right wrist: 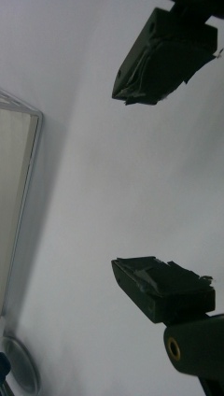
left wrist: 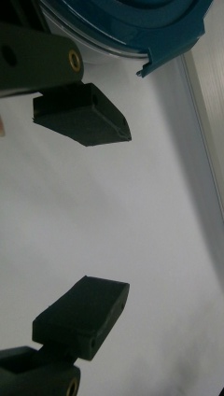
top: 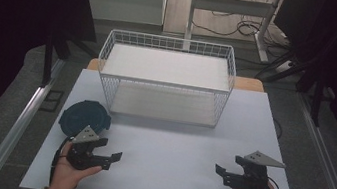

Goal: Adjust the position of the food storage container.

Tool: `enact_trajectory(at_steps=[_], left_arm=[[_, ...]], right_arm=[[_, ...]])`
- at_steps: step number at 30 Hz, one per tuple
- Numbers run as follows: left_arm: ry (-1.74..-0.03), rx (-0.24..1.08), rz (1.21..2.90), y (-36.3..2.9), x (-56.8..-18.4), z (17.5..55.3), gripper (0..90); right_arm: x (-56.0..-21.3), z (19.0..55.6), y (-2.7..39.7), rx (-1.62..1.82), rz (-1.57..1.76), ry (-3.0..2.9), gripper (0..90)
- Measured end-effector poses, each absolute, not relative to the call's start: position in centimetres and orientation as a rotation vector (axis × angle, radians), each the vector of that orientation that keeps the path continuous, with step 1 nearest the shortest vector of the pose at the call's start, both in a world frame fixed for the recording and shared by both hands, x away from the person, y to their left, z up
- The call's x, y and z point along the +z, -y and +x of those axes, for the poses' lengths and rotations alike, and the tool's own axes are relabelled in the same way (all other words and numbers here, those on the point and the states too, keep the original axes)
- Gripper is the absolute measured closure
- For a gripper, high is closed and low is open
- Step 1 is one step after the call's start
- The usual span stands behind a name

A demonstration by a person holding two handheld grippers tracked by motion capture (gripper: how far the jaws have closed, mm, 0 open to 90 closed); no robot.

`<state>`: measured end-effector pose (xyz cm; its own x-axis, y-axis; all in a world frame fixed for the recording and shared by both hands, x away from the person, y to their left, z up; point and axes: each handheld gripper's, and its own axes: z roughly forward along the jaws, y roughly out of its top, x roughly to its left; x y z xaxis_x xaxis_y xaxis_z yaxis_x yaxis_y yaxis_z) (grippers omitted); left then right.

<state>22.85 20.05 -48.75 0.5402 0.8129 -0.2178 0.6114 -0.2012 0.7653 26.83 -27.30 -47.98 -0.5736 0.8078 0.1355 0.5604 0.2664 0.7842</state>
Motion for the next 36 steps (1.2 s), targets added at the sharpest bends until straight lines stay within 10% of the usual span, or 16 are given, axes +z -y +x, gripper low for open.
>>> enact_trajectory(at_steps=[36], left_arm=[[-1.221,0.381,1.849,-25.6,-42.3,23.9,26.0]], right_arm=[[-48.5,27.5,27.1,1.181,1.253,-2.279,19.8]])
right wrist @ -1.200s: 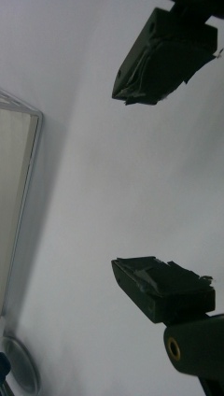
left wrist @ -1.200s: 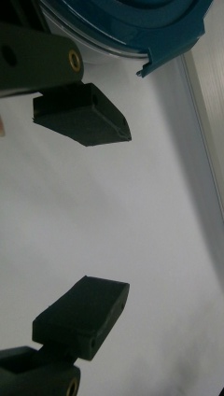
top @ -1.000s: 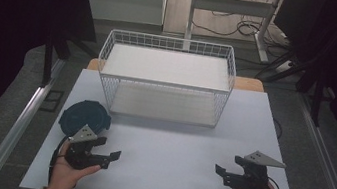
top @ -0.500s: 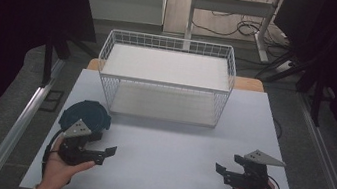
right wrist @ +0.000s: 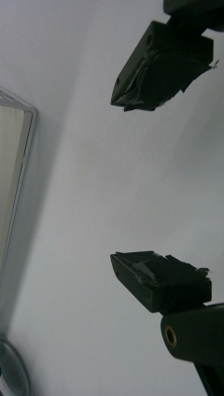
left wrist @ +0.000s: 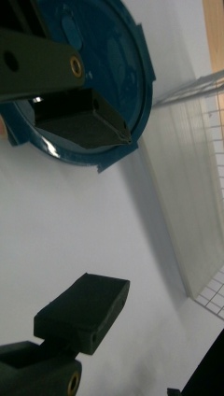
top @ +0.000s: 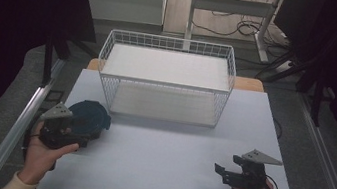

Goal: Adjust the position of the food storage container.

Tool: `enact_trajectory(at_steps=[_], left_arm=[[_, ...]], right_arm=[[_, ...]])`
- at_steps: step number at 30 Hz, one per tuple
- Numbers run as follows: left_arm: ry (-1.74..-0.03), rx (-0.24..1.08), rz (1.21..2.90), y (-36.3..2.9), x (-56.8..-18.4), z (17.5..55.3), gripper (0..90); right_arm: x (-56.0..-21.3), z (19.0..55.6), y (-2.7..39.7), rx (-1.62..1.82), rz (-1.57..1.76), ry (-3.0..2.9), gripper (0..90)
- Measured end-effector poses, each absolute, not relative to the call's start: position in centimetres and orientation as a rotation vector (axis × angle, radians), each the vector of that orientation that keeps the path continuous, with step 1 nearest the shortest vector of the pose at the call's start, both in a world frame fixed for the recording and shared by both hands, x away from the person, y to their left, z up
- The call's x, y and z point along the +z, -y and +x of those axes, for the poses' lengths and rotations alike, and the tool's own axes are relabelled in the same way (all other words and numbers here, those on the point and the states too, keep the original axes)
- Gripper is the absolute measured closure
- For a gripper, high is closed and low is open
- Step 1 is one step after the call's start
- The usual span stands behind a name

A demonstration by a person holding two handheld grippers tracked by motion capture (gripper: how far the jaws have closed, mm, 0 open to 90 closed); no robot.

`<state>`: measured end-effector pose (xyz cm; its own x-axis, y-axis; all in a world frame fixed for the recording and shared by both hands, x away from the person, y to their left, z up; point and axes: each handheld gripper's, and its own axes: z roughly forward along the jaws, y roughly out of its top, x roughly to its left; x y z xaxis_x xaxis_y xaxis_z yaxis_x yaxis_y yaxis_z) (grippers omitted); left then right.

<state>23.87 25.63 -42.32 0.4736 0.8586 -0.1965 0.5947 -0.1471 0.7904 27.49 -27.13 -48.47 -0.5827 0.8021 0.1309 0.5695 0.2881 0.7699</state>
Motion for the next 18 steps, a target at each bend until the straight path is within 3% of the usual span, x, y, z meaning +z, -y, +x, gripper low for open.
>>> enact_trajectory(at_steps=[18], left_arm=[[-1.364,0.379,1.833,-29.8,-41.7,28.0,33.7]], right_arm=[[-48.6,27.5,27.1,1.166,1.251,-2.279,20.3]])
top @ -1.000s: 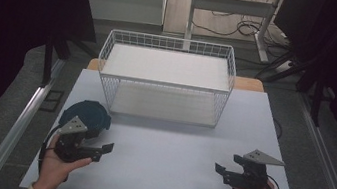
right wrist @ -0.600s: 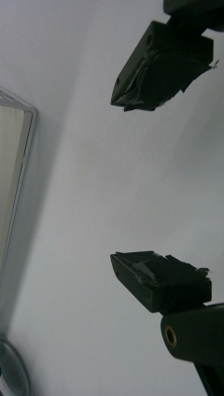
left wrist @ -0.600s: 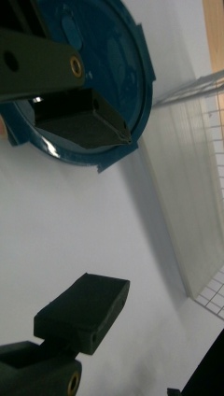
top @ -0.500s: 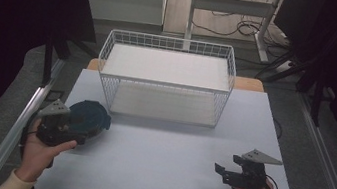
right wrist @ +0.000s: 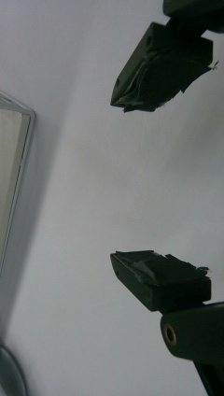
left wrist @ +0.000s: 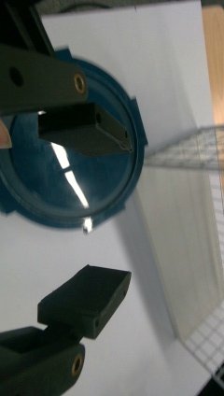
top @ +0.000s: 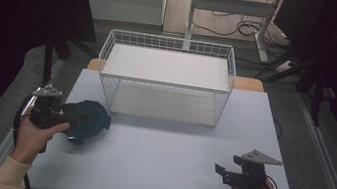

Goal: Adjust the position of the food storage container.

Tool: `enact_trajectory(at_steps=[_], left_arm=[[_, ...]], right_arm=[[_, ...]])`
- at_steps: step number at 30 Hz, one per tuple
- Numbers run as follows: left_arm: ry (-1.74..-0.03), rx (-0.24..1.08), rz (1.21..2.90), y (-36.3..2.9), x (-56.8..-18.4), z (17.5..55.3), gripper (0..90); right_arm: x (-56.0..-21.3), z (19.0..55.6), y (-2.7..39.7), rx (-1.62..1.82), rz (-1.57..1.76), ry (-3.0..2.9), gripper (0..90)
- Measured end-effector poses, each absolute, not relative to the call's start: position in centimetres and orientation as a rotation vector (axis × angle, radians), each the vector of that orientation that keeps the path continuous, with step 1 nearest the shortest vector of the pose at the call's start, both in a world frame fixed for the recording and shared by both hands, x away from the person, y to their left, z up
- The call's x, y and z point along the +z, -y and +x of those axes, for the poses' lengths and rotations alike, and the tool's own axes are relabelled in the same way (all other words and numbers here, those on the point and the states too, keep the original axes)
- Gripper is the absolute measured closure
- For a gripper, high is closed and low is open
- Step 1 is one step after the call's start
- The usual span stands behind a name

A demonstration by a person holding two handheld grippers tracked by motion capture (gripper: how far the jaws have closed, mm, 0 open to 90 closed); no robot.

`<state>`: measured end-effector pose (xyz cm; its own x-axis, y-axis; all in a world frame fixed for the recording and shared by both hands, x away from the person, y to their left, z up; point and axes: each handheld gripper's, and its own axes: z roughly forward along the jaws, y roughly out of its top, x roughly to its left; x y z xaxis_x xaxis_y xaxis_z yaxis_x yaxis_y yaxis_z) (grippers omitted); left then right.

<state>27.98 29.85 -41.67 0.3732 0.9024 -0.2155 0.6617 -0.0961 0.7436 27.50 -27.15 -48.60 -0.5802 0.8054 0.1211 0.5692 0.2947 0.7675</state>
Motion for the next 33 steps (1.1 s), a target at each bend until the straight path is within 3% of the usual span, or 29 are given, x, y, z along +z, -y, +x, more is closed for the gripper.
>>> enact_trajectory(at_steps=[10,11,17,25,33], left_arm=[[-1.514,0.38,1.828,-32.9,-43.4,30.5,45.2],[-1.521,0.38,1.827,-33.1,-43.5,30.7,50.2],[-1.568,0.383,1.835,-34.6,-44.3,31.9,59.4],[-1.65,0.402,1.87,-35.8,-45.6,33.7,84.6],[-1.686,0.383,1.899,-36.5,-46.9,34.9,89.8]], right_arm=[[-48.8,27.5,27.1,1.138,1.251,-2.288,20.3],[-48.8,27.5,27.1,1.135,1.252,-2.287,20.3],[-48.9,27.5,27.1,1.129,1.249,-2.287,20.3],[-49.1,27.7,27.0,1.108,1.255,-2.29,20.3],[-49.1,27.6,27.1,1.121,1.249,-2.289,20.1]])
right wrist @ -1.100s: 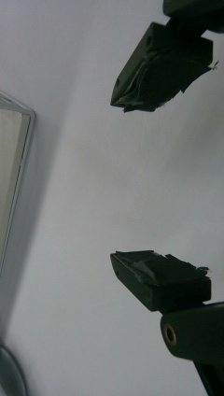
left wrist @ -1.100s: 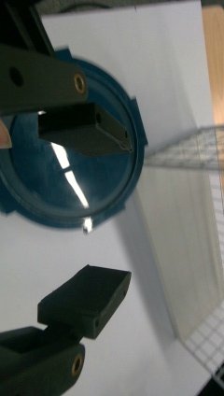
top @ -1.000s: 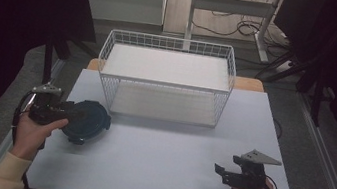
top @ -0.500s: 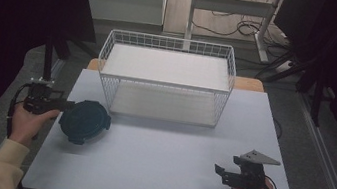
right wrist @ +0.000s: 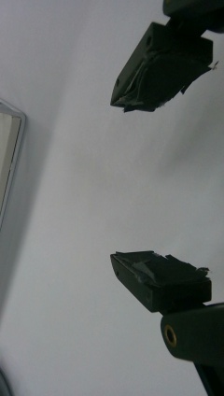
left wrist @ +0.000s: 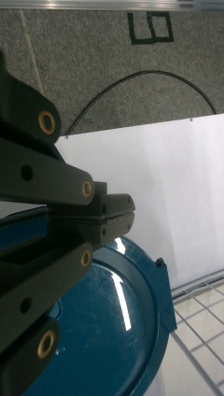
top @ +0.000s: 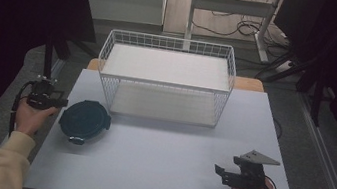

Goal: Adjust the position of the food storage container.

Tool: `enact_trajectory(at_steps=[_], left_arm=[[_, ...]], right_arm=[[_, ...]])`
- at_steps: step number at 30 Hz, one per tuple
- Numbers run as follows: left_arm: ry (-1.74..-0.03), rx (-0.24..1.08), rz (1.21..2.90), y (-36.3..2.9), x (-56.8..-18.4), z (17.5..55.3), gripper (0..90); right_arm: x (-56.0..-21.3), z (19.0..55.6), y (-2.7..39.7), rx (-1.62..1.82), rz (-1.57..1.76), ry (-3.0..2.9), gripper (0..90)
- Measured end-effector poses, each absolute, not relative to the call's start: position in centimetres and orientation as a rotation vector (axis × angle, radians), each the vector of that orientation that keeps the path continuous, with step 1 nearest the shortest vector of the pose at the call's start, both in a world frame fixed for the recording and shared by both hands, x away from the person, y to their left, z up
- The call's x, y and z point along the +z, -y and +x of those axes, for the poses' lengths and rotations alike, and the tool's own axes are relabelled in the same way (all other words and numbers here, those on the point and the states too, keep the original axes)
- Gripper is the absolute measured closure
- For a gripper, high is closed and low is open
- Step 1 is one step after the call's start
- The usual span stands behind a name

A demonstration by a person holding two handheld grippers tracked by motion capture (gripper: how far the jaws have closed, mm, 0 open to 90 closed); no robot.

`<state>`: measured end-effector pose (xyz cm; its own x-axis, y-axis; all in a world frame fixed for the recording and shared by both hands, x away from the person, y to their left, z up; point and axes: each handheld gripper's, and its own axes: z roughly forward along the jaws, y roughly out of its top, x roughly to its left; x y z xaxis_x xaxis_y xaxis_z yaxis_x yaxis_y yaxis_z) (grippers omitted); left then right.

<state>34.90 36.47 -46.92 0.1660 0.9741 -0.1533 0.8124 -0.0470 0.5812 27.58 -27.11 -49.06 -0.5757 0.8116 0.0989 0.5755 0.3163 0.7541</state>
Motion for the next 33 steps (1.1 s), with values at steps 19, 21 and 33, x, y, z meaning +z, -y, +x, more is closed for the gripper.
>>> enact_trajectory(at_steps=[19,21,33], left_arm=[[-1.688,0.319,1.943,-36.5,-48.6,35.7,90.0],[-1.691,0.319,1.941,-36.4,-48.6,35.7,90.0],[-1.643,0.304,1.971,-34.5,-48.5,35.1,90.0]], right_arm=[[-49.2,27.7,27.1,1.101,1.253,-2.292,19.9],[-49.2,27.8,27.1,1.1,1.255,-2.291,19.9],[-49.2,27.7,27.1,1.101,1.266,-2.285,20.1]])
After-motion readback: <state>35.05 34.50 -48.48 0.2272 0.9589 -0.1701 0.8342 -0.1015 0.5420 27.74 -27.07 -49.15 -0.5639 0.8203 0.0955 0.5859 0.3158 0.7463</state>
